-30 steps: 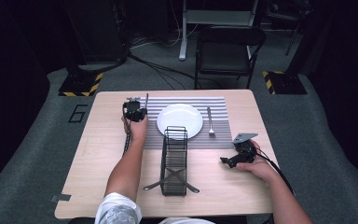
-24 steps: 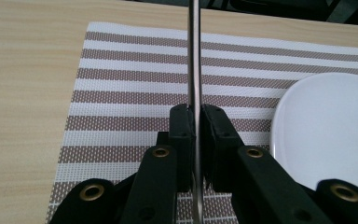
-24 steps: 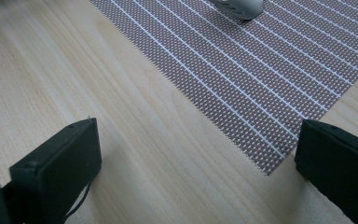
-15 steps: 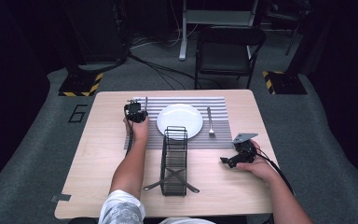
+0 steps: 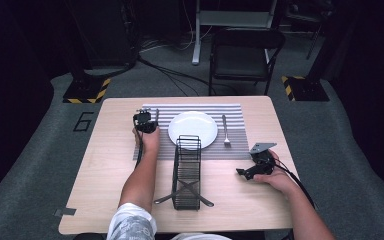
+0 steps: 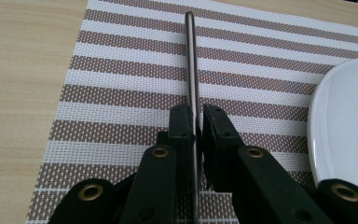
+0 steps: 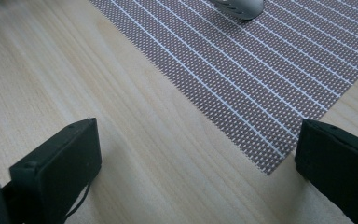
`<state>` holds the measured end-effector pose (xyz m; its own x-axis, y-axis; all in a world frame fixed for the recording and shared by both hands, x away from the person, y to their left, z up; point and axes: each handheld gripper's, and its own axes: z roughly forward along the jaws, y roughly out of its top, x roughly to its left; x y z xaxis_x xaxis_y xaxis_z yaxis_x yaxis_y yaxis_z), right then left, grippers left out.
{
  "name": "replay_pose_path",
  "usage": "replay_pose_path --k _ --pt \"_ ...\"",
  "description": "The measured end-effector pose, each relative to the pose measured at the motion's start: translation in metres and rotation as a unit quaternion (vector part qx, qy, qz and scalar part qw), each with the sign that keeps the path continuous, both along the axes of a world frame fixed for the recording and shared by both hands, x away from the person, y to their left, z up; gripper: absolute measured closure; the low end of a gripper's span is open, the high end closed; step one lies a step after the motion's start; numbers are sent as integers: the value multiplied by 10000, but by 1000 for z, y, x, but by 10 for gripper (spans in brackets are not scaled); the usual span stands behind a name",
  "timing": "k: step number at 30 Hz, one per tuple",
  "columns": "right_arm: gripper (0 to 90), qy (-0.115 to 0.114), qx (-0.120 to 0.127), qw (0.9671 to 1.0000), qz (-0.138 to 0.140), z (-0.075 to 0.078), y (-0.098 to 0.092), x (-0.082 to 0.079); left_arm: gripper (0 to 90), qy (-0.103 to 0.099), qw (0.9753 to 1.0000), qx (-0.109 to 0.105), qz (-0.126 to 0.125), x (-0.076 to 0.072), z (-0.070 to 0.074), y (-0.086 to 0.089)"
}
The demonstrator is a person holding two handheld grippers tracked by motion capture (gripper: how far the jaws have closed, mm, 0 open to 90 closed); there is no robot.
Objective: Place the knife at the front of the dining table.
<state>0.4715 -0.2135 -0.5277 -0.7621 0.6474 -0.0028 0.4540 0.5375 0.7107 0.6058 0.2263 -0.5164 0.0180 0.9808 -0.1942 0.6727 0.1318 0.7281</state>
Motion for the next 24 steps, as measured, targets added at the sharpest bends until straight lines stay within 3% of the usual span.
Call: replay_pose_path --k 5,8,12,17,23,24 --pt "0 5 -6 10000 3 0 0 0 789 34 10000 -12 -2 -1 0 2" --pt "0 -1 1 10000 -3 0 0 0 749 44 9999 -158 -32 -2 0 6" --pt "0 -3 -2 10000 2 0 0 0 715 49 9999 -107 -99 -3 1 9" --pt "0 1 4 10000 -3 0 0 0 598 92 9996 -164 -221 -7 4 12" --pt "0 1 4 10000 -4 0 0 0 524 -127 9994 -128 -304 -18 24 21" --pt "0 1 5 10000 -6 0 0 0 516 -288 9989 -187 -324 -26 35 25"
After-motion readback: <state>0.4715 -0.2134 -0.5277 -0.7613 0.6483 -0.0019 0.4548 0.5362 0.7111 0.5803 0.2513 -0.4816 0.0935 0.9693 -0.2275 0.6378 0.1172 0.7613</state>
